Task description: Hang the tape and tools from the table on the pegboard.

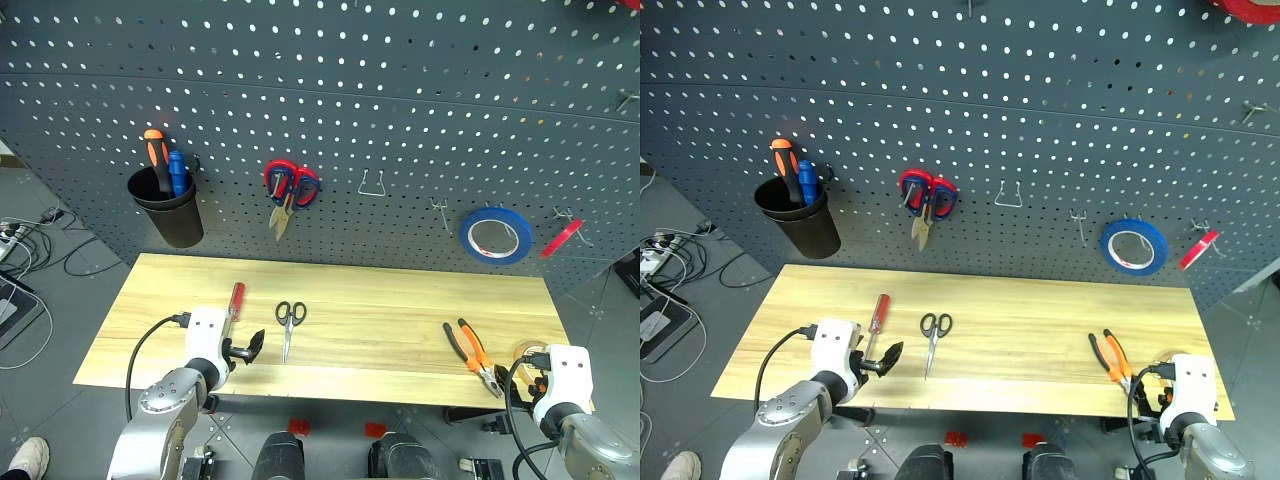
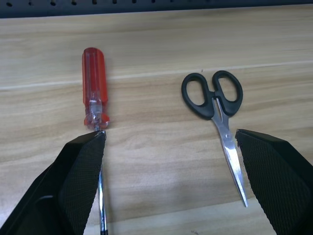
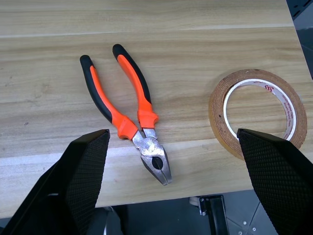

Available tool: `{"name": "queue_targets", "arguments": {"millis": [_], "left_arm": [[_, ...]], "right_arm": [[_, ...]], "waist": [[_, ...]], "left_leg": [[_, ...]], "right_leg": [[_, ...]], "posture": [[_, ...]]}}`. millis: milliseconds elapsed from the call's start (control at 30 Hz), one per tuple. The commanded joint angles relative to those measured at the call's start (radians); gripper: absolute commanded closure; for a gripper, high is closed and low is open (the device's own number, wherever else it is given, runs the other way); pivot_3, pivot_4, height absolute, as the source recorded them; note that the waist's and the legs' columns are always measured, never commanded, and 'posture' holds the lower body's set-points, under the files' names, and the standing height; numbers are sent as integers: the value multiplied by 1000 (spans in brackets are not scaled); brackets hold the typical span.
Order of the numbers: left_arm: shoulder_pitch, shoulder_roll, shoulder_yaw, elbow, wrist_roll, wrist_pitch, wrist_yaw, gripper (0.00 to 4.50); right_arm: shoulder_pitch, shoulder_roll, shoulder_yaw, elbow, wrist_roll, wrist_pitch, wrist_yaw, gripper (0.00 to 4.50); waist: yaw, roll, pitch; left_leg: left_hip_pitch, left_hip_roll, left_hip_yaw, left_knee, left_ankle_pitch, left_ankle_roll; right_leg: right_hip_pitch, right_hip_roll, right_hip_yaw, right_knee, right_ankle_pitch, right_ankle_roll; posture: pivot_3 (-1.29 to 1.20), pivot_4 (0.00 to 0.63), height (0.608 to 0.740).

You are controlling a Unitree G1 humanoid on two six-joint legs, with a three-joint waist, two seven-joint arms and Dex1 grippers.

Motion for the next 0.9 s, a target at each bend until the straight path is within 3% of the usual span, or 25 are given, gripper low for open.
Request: {"name": "queue_targets", "arguments": {"millis": [33,267,500,633,900], "left_arm": [[-34,10,-35,2,16,-45,-25,0],[-109,37,-105,11,27,-75,-89,0],[-360,57,-269,94,-19,-130,-335,0],[-549,28,-402,180,-34,-202,-543,0],[-771,-90,-545,485,24,-468,-773,0]], "right_arm": [[-3,-11,-24,-10,1,-16,-8,21],[9,-49,-27,-29,-17,-33,6,21],[-63,-145,-20,47,-21,-23,23,21],[-150,-202,-17,123,-8,12,41,21],[-274,-255,-34,255,5,48,61,21]], "waist": [[0,0,0],[-1,6,5],[-13,25,23],[-33,35,47],[-83,38,95]], "left_leg": [[0,0,0,0,0,0],[0,0,0,1,0,0],[1,-3,3,4,0,0],[1,-7,3,4,0,1],[-1,-12,-2,5,1,3]], "right_leg": [[0,0,0,0,0,0],[0,0,0,0,0,0],[2,1,2,1,1,3],[2,0,5,2,0,6],[2,-1,10,1,1,6]], "posture": [[-39,179,740],[-76,208,740],[-115,249,740],[-147,279,740],[-185,336,740]]}}
